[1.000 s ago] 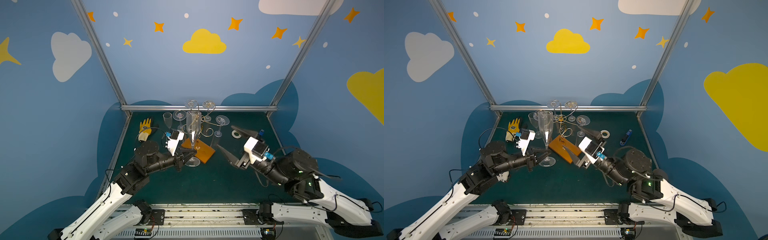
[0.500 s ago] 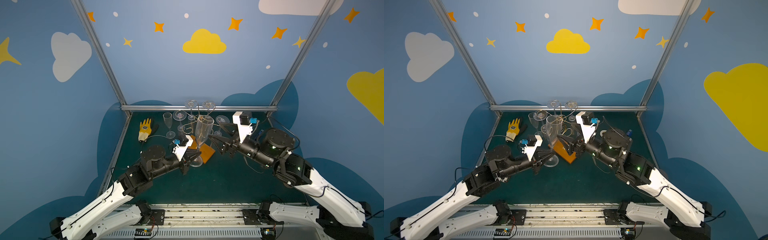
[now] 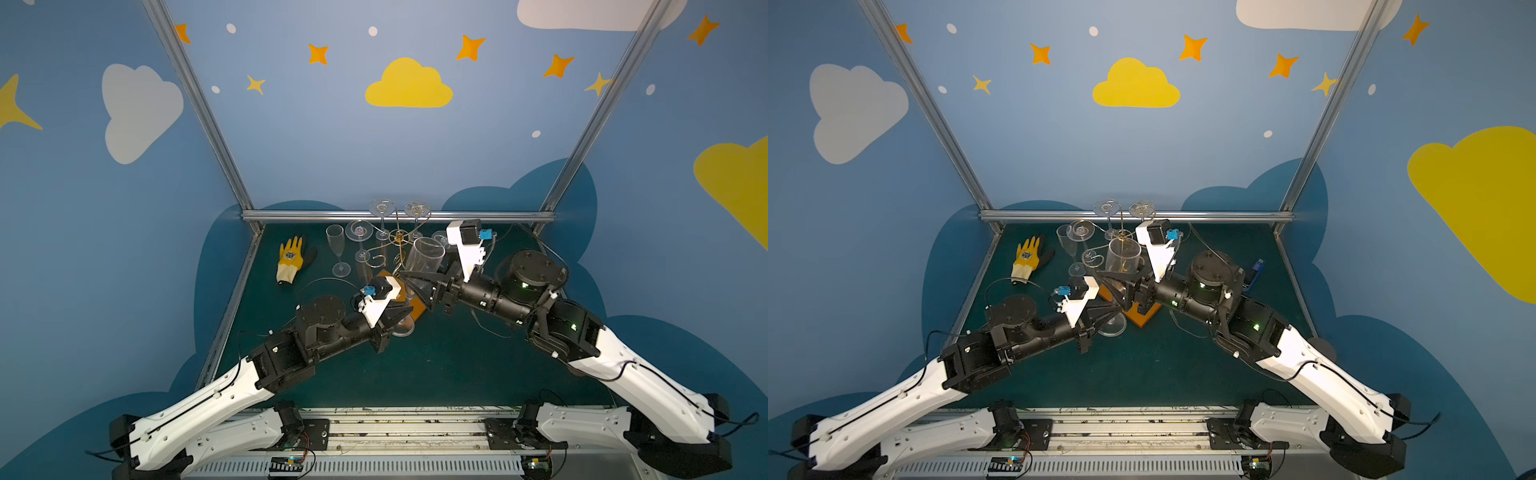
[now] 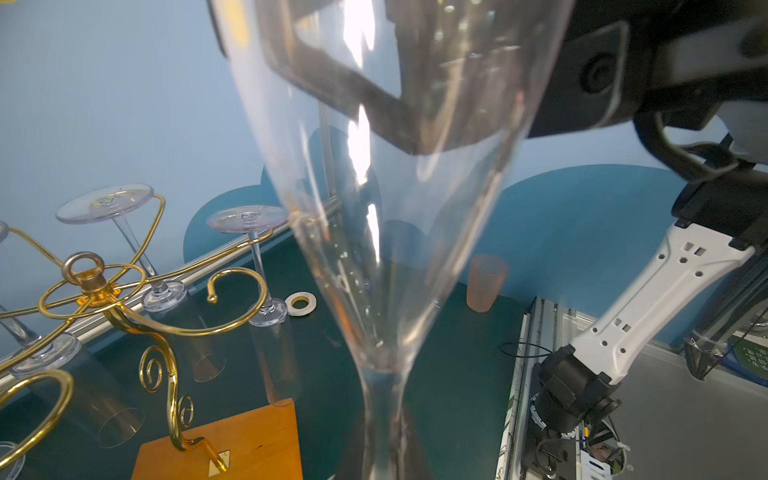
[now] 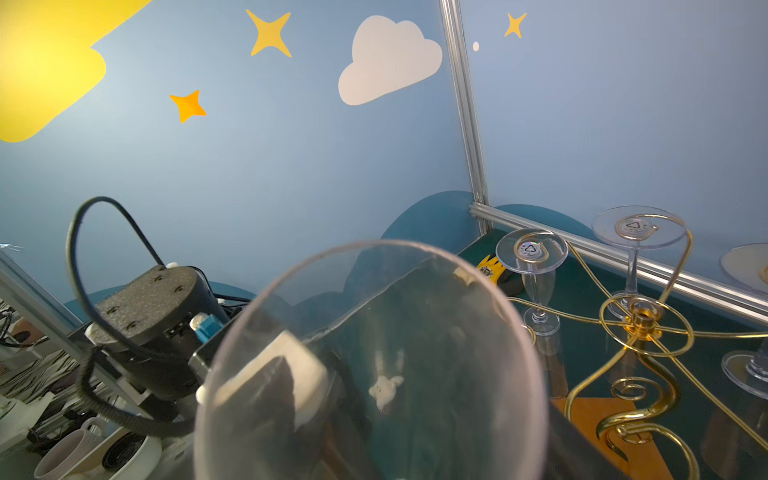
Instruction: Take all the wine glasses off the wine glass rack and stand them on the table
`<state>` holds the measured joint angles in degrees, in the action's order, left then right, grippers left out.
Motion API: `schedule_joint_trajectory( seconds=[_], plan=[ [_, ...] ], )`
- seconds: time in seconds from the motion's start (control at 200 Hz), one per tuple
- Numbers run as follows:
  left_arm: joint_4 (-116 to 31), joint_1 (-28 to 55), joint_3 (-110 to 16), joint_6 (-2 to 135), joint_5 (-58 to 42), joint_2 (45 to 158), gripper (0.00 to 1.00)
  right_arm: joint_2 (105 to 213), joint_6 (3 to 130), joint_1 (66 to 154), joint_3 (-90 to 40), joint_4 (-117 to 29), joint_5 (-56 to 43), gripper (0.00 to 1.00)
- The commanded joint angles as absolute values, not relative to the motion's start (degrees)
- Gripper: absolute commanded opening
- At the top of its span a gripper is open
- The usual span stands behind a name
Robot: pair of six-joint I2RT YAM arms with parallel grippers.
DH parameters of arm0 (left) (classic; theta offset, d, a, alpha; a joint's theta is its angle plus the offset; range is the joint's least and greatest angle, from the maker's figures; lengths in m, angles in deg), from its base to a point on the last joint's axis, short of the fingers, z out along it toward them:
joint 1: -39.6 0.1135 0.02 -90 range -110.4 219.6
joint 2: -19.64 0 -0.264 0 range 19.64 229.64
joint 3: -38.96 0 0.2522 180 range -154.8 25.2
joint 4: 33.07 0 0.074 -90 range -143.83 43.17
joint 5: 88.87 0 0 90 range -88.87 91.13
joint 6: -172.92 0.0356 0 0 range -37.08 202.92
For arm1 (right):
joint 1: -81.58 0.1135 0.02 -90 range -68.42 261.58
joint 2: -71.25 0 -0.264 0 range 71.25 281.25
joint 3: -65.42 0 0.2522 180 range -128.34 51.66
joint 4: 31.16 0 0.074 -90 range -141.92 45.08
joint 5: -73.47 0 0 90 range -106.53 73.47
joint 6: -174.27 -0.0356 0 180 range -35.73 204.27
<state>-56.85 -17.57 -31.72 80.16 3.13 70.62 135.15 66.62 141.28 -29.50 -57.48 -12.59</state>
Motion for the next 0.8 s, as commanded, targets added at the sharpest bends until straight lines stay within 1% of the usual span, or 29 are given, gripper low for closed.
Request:
schedule_joint_trajectory(
  seconds=[0.0,0.255,0.33,0.37,0.43,0.501,0.561,0.706,0.796],
  plan=[
    [-54.0,-18.0,-31.3,80.8,4.4,70.1,0.03,134.9,66.0,141.0,-29.9,-54.9,-13.7,0.71],
    [-53.4,-18.2,-30.9,80.5,4.0,70.8,0.03,134.6,66.7,141.0,-29.6,-54.7,-13.2,0.45],
    [-54.4,-18.2,-31.6,80.5,3.4,71.4,0.03,134.5,66.5,140.9,-29.0,-54.0,-13.3,0.39],
    [-55.1,-18.3,-31.9,80.6,3.3,71.6,0.04,134.5,66.7,140.9,-28.8,-53.8,-13.3,0.38],
    [-55.5,-18.3,-32.1,80.4,3.8,71.5,0.1,134.5,66.7,140.9,-28.7,-53.9,-13.4,0.36],
    [-55.4,-18.3,-31.8,80.1,4.1,71.0,0.27,134.1,67.1,140.9,-28.6,-54.3,-13.2,0.36],
    [-55.1,-18.3,-31.3,79.9,4.4,70.2,0.37,133.6,67.6,140.9,-28.4,-54.6,-13.7,0.35],
    [-54.9,-18.3,-29.8,79.0,5.5,67.3,0.53,131.7,69.2,140.8,-27.3,-55.2,-15.1,0.35],
    [-55.8,-18.3,-29.1,78.5,6.3,65.0,0.6,130.3,70.4,140.8,-26.4,-56.0,-16.1,0.35]
  ],
)
